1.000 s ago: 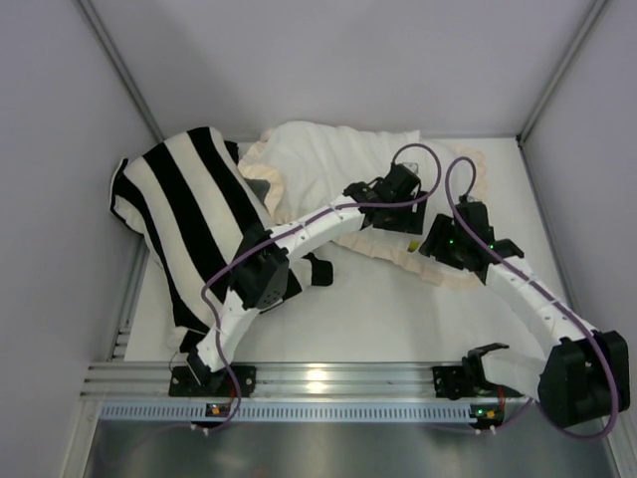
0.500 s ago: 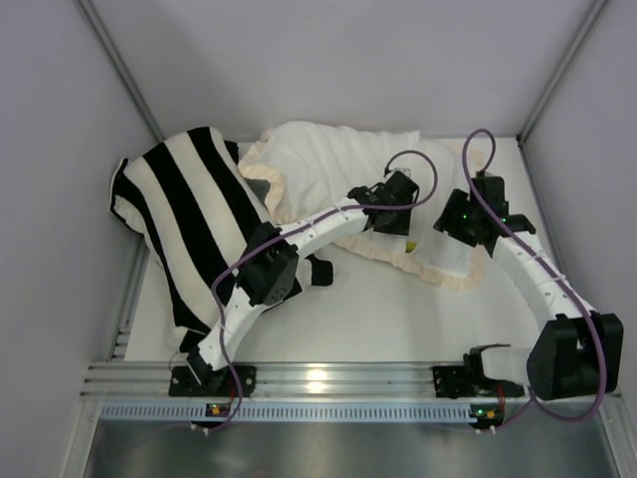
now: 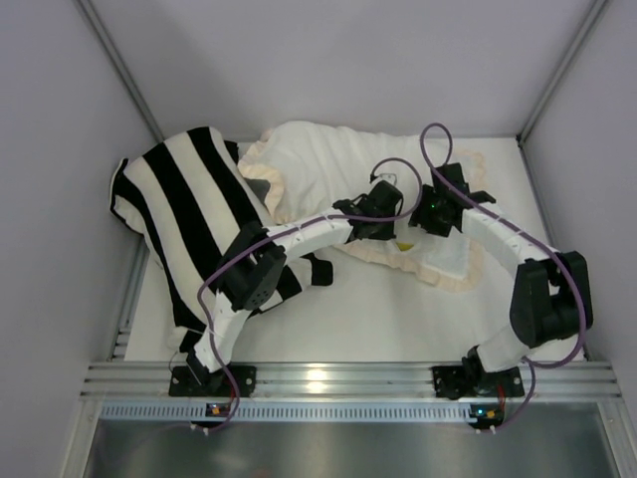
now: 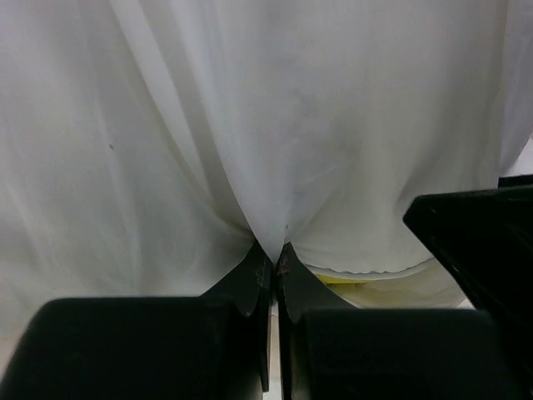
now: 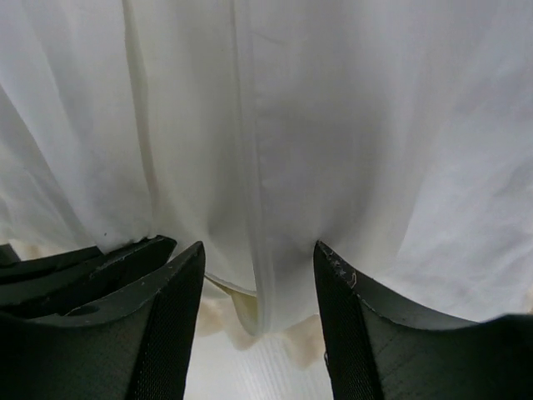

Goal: Remove the pillowcase from the pillow

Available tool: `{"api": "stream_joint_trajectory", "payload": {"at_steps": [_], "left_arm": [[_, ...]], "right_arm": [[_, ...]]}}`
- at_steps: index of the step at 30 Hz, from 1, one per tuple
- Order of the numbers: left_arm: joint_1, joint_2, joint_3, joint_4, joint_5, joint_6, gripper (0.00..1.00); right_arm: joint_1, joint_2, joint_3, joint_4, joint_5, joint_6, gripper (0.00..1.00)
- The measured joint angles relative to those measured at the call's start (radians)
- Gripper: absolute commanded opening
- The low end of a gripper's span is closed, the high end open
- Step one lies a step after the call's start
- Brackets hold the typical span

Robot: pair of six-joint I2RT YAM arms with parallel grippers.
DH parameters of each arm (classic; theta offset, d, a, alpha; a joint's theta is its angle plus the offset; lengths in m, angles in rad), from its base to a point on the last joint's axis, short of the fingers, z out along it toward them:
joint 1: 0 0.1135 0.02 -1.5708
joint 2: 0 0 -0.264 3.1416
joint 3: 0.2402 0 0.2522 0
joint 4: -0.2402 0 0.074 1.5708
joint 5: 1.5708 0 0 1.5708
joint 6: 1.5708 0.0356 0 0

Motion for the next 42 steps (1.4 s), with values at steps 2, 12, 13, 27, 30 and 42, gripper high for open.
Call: {"api": "stream_joint_trajectory", "payload": {"at_steps": [2,12,13,27,30,42], "left_arm": [[0.000,-0.004,-0.012,0.015,0.001,0.000,0.00],[0.011,-0.016,-0.035,0.041,0.033,0.000,0.00],[0.014,-0.020,-0.038,0.043,0.045,0.001,0.00],[0.055,-0.037,-0.040,0.002,0.245,0.077,0.56],[0.032,-0.037,-0.008,-0.019,0.250,0.095,0.73],[-0.014,-0.004,0.122,-0.029,0.296,0.042,0.88]], "right_arm": [[0.022,0.039,0.017,-0.002,0.041,0.006,0.51],[0.021,0.078,-0.060,0.008,0.257,0.064,0.00],[0.017,0.069,-0.079,0.011,0.267,0.074,0.00],[-0.098,-0.080,-0.339,0.219,0.109,0.095,0.00],[-0.109,-0.129,-0.383,0.249,0.056,0.079,0.00],[-0.111,-0.305,-0.422,0.190,-0.030,0.058,0.00]]}}
